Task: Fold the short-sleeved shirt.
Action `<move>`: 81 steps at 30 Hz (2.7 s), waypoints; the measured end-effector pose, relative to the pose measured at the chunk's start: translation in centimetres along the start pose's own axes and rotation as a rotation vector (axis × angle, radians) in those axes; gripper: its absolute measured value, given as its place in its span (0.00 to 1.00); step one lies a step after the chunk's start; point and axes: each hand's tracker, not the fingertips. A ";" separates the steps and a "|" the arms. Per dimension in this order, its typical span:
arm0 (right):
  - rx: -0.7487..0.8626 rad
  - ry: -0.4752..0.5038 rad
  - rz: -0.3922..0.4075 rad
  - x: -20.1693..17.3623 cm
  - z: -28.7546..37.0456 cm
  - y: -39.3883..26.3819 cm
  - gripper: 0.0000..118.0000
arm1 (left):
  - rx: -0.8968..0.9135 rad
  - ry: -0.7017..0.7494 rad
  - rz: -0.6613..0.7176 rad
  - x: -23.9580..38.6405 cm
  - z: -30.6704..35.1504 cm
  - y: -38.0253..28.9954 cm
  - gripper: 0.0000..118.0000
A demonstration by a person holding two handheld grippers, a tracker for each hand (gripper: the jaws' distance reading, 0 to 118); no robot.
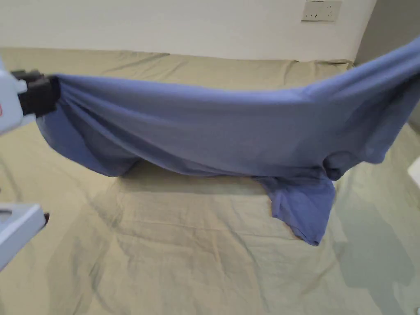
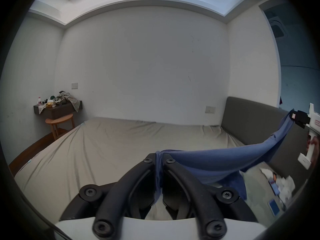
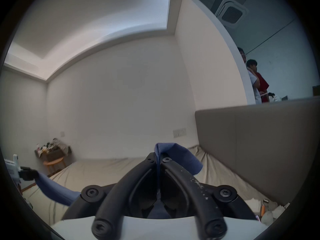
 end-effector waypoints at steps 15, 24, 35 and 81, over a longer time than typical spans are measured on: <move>-0.465 -0.092 0.041 -0.1 19.9 -16.5 0.02 | -0.303 0.106 0.149 -1.0 14.8 -17.2 0.05; -0.705 -0.138 0.026 1.1 20.3 -25.7 0.02 | -0.550 0.125 0.213 -2.7 14.8 -26.8 0.05; -0.699 -0.128 -0.046 2.8 21.5 -20.2 0.89 | -0.424 0.103 0.252 -4.1 17.4 -22.7 0.91; -0.328 -0.225 -0.094 1.1 25.1 -11.0 0.00 | -0.810 -0.011 0.068 -2.2 11.5 -29.1 0.02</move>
